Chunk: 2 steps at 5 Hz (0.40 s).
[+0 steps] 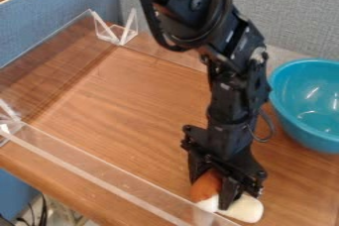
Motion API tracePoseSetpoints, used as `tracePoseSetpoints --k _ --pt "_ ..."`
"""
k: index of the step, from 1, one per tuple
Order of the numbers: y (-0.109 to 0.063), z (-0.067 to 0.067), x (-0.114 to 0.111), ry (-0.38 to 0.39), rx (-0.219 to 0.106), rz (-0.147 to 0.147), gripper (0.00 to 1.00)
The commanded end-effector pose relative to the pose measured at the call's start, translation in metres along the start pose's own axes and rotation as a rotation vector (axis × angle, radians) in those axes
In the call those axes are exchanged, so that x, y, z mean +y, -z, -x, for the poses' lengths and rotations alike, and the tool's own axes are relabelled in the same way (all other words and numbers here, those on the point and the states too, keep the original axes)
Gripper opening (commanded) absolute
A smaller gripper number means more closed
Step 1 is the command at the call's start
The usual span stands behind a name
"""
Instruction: Put the mushroom in the blue bowl
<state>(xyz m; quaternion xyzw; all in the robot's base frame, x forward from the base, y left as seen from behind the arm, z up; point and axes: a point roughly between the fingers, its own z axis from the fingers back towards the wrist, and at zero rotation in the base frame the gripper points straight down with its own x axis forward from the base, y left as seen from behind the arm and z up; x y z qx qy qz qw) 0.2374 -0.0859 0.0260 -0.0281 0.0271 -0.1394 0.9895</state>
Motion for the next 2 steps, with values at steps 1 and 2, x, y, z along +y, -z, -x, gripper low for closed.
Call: tracePoseSetpoints --k 1,2 --pt "0.0004 -0.0025 0.0065 -0.013 -0.032 -0.003 0.0" --pt "0.0025 -0.0021 0.0085 -0.009 -0.035 -0.003 0.0"
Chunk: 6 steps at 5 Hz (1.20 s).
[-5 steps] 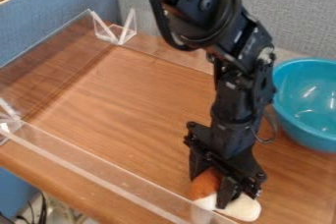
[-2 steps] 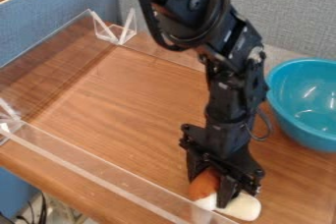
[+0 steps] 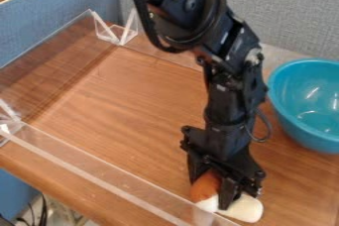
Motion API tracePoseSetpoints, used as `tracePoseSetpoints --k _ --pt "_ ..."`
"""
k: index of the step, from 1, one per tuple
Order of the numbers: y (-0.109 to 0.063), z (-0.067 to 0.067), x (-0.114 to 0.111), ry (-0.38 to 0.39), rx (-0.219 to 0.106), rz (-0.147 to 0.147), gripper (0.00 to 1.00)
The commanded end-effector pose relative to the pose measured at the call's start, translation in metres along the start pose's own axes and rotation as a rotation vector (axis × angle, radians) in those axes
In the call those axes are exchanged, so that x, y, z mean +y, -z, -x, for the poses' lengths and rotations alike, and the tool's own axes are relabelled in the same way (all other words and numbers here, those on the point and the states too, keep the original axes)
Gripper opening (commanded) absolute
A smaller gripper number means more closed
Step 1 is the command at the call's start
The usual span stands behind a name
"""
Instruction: Put the mushroom in the blue bowl
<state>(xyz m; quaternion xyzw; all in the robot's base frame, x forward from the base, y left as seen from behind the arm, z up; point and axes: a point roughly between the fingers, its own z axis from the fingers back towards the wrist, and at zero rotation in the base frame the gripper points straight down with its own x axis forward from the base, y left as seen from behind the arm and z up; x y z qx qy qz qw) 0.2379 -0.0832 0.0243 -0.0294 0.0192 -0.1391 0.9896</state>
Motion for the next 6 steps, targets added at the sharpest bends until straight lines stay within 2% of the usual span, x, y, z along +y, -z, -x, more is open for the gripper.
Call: tracePoseSetpoints --k 1,2,4,5,6 --pt "-0.004 -0.004 0.008 -0.035 -0.024 -0.003 0.0" --pt "-0.009 -0.005 0.011 -0.062 -0.029 -0.003 0.0" --pt "-0.013 -0.012 0.018 -0.01 -0.034 -0.004 0.0" --pt "-0.034 -0.021 0.012 0.017 -0.072 -0.006 0.0" --pt "-0.069 -0.027 0.018 -0.025 -0.136 -0.009 0.0"
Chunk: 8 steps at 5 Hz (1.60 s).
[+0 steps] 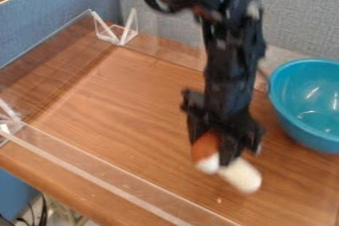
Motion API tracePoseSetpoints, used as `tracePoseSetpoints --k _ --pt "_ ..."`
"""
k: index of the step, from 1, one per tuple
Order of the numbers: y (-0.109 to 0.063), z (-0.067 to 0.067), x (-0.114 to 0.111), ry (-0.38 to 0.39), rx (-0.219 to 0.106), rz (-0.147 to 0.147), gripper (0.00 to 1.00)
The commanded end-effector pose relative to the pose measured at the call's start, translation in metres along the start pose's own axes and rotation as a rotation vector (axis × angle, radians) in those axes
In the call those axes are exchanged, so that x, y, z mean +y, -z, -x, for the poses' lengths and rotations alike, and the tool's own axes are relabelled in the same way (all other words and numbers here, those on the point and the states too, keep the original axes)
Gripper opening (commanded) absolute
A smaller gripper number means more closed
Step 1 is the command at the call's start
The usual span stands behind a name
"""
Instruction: Put the mushroom in the blue bowl
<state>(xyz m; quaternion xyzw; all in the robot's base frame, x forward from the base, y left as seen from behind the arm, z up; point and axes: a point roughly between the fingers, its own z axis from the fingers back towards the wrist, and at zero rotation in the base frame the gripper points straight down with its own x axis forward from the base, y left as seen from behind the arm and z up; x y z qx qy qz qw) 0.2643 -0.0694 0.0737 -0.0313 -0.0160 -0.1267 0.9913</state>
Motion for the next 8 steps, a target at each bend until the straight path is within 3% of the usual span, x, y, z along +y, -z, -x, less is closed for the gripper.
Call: tracePoseSetpoints --k 1,2,3,4,5,6,8 --pt "-0.053 -0.039 -0.001 0.013 -0.135 -0.021 0.0" --pt "-0.086 -0.078 -0.007 0.046 -0.196 -0.035 0.0" --pt "-0.066 -0.1 -0.046 0.135 -0.172 -0.009 0.0" --pt "-0.074 -0.103 0.003 0.06 -0.174 -0.026 0.0" --pt "-0.076 -0.104 0.048 0.091 -0.18 -0.025 0.0" --pt "-0.074 -0.11 0.035 0.224 -0.189 0.001 0.0" --pt "-0.084 -0.129 -0.001 0.351 -0.231 0.015 0.0"
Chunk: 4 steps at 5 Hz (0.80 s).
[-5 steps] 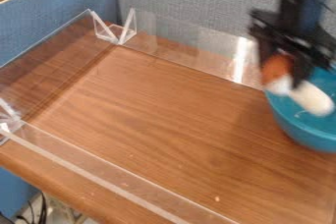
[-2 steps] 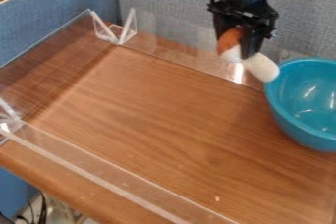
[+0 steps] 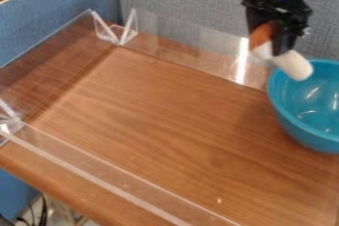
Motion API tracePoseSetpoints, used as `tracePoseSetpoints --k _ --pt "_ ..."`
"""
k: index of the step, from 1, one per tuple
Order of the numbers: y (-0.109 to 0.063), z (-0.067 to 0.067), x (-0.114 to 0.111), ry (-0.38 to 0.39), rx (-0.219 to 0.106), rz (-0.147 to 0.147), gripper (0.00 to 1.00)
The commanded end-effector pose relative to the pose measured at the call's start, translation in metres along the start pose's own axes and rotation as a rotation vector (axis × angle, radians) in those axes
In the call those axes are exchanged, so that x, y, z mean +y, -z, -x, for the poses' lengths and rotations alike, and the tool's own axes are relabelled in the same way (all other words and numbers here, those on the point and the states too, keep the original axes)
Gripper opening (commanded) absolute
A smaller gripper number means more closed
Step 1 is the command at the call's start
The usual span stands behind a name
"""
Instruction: Put the mushroom in the blue bowl
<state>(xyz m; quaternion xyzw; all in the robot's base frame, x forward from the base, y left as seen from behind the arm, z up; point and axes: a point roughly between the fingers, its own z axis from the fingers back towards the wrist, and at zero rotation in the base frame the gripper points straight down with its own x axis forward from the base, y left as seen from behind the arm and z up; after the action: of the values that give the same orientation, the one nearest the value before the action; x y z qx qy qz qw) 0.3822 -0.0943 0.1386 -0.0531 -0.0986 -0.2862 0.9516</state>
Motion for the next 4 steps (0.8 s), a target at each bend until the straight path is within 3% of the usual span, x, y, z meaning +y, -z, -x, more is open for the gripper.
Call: tracePoseSetpoints --k 1,3,4 --pt "-0.022 -0.017 -0.018 0.072 -0.081 -0.011 0.0" --pt "-0.005 -0.029 -0.04 0.155 -0.087 0.031 0.0" --pt "0.002 -0.034 -0.048 0.15 -0.087 0.037 0.0"
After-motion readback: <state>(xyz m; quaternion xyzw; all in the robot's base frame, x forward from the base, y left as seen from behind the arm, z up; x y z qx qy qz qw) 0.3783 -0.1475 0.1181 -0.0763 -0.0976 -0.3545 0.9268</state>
